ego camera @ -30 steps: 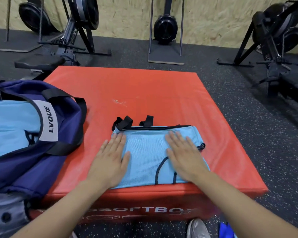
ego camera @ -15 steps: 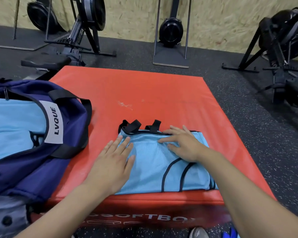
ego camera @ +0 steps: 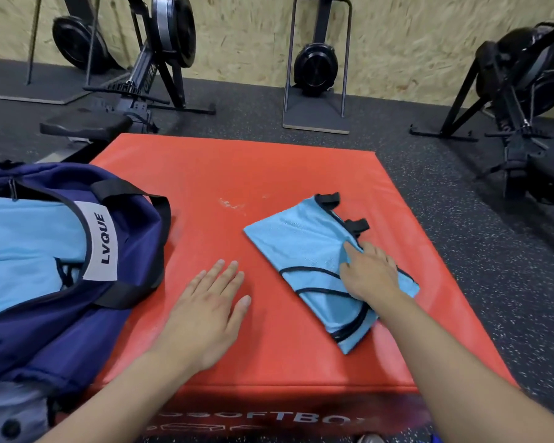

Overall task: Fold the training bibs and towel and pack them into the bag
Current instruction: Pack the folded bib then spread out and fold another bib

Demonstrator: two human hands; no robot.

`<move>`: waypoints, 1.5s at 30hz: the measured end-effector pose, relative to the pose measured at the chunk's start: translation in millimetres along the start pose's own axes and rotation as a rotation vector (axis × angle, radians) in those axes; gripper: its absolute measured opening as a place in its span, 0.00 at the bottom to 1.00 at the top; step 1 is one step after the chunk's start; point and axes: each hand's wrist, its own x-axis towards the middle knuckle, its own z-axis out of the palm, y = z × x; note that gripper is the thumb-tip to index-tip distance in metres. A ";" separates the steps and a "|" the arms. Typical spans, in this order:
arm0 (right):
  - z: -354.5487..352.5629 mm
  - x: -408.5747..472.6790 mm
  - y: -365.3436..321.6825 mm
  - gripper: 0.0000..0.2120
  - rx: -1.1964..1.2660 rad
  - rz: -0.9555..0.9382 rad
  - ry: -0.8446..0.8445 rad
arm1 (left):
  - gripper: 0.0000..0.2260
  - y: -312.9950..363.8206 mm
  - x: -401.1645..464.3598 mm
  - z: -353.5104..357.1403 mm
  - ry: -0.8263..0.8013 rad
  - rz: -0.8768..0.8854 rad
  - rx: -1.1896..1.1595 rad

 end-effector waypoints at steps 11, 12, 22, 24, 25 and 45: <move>0.8 -95.8 74.6 0.26 0.068 -0.263 -0.073 | 0.27 19.8 -37.5 7.0 -0.076 0.269 0.056; 2.5 -103.8 88.4 0.26 0.120 -0.293 -0.031 | 0.26 20.8 -42.4 7.9 -0.088 0.297 0.049; 23.5 -157.3 182.4 0.22 0.209 -0.635 0.005 | 0.23 5.8 -65.8 7.7 -0.103 0.459 0.065; 22.9 -153.5 179.5 0.28 0.137 -0.683 0.020 | 0.23 2.7 -61.2 7.8 -0.092 0.513 0.148; 21.2 -151.0 174.9 0.32 0.092 -0.704 0.032 | 0.23 3.2 -58.4 6.7 -0.089 0.539 0.181; -10.6 -158.8 123.7 0.06 0.364 -0.767 0.121 | 0.25 39.9 -62.8 -37.8 -0.219 0.454 -0.432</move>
